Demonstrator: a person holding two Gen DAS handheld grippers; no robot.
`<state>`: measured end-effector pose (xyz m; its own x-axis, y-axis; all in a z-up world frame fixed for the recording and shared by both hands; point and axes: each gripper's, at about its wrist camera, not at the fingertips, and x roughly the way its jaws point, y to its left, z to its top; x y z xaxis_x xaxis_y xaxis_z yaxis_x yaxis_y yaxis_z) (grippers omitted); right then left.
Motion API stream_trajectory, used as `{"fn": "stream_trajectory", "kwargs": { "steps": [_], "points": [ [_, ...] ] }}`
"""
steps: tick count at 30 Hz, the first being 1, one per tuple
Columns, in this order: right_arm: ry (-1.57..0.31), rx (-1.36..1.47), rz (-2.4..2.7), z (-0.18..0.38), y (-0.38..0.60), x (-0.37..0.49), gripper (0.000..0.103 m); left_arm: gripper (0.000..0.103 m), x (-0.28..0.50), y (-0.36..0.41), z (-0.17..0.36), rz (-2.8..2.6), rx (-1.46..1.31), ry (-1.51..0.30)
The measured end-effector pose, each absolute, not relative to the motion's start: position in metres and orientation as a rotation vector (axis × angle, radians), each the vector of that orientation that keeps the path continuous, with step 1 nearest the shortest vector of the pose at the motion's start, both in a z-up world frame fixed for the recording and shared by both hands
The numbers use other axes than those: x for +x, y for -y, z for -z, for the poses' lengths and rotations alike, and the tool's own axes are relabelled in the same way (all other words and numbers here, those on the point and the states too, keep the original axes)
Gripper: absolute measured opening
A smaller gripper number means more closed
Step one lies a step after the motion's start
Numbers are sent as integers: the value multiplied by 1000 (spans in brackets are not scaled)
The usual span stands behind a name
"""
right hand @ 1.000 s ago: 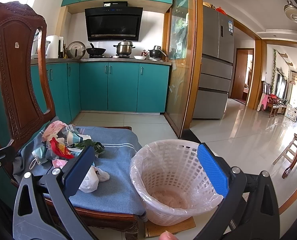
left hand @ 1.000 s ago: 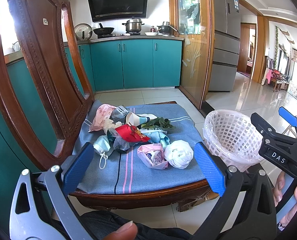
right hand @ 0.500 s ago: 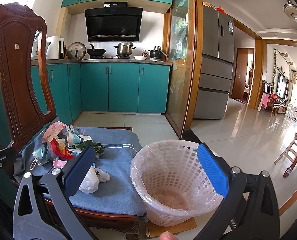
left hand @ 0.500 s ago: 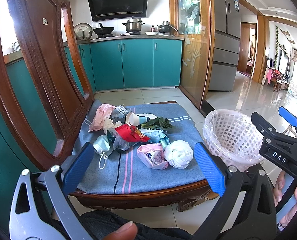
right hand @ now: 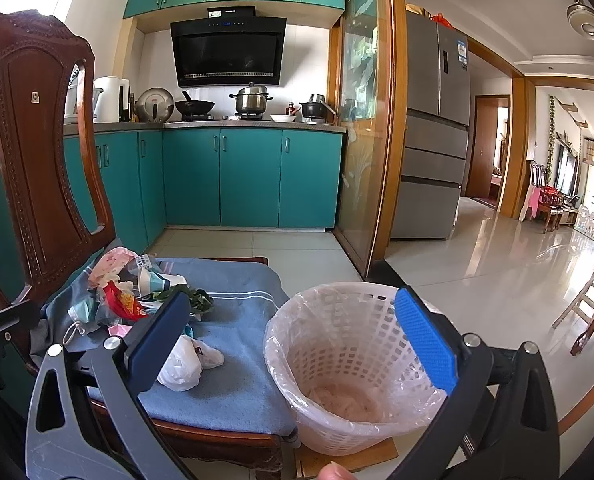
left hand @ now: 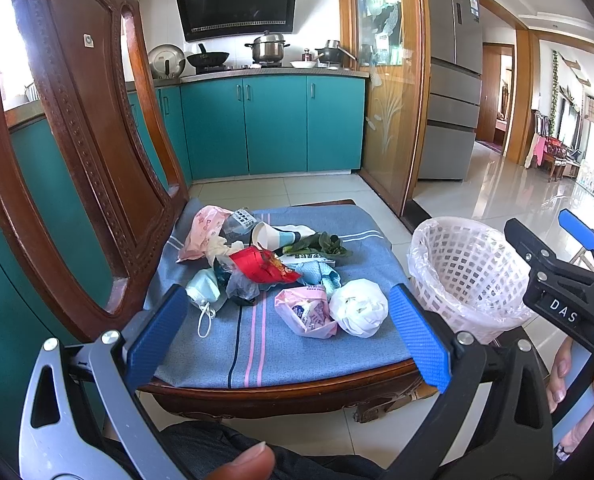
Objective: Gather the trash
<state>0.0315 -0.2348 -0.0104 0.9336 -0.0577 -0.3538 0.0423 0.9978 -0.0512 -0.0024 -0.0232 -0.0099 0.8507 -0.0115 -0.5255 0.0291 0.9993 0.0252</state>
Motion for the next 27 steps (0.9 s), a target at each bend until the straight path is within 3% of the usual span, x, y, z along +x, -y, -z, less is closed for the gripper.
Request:
{"fn": "stream_trajectory", "kwargs": {
  "steps": [27],
  "points": [
    [-396,-24,31,24,237,44,100,100,15,17,25,26,29,-617]
  ]
}}
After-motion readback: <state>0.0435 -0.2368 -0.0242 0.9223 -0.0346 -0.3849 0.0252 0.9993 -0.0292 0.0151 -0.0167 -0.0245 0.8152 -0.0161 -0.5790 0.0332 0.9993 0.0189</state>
